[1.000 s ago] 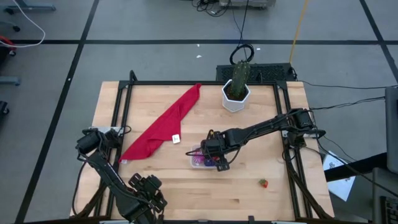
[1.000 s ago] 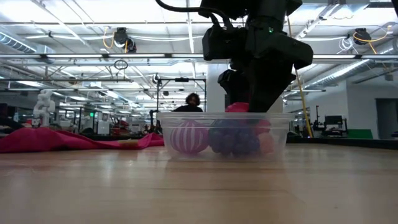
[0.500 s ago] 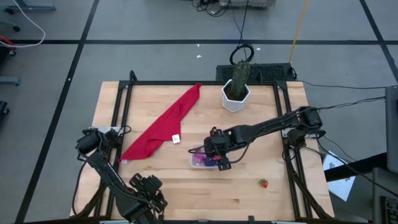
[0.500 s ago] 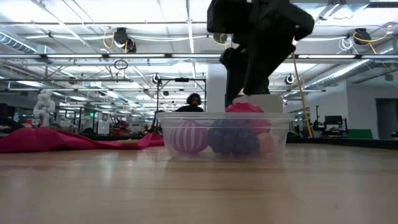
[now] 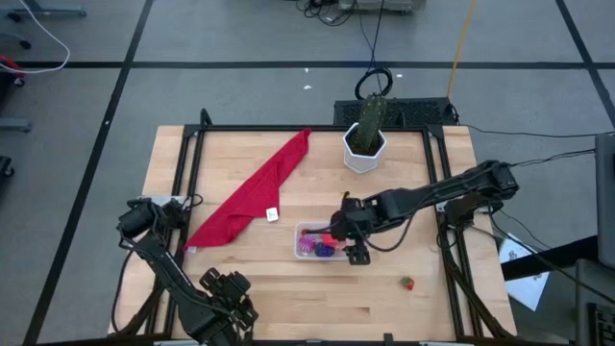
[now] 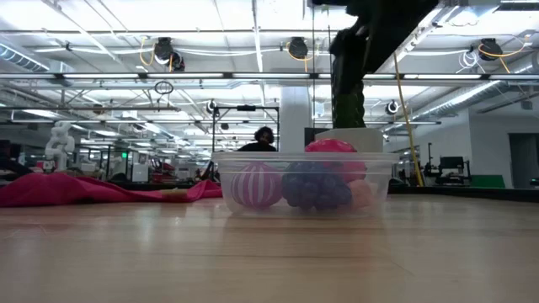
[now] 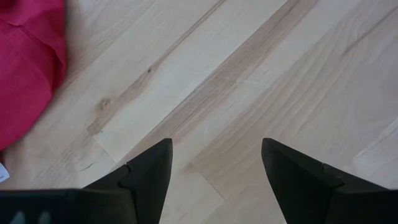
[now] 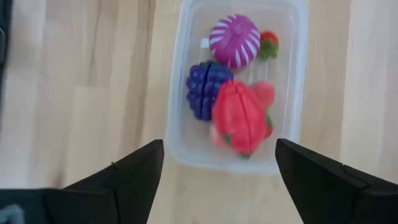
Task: Pick and placing Produce into tupperware
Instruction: Put the red strawberry into the transparent bin
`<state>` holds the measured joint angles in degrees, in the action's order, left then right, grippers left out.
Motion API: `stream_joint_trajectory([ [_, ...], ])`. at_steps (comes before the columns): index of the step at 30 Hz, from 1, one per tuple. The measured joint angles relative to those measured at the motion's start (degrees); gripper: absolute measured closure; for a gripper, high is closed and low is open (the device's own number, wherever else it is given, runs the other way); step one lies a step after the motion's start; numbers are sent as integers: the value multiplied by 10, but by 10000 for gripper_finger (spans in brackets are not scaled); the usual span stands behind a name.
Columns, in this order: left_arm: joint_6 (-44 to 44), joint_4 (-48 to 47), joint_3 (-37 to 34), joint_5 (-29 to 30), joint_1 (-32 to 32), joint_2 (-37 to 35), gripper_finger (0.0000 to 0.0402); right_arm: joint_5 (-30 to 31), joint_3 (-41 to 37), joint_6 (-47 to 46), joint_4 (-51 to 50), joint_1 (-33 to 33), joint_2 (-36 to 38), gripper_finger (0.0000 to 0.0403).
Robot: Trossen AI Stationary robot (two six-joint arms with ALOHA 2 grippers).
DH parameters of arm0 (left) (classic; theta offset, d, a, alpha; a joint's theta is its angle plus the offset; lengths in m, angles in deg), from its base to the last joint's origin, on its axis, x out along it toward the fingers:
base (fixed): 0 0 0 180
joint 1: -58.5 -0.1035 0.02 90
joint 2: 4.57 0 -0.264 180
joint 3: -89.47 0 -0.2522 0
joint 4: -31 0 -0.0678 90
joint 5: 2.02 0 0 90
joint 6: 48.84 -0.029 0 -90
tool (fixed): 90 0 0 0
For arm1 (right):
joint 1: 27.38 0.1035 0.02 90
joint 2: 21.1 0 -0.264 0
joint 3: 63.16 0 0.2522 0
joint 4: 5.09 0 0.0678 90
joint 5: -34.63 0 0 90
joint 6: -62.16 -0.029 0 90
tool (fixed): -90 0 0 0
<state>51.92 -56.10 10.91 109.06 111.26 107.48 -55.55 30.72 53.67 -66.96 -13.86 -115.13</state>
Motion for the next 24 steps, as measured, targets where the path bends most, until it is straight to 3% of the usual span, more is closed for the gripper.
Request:
stream_joint_trajectory([
  [5,0,1,0,0,2,0,149,0,0,-113,-25,26,29,99],
  [15,2,6,0,0,2,0,148,0,0,-144,-73,128,50,99],
  [24,2,6,0,0,2,0,149,1,-43,-276,-117,177,50,99],
])
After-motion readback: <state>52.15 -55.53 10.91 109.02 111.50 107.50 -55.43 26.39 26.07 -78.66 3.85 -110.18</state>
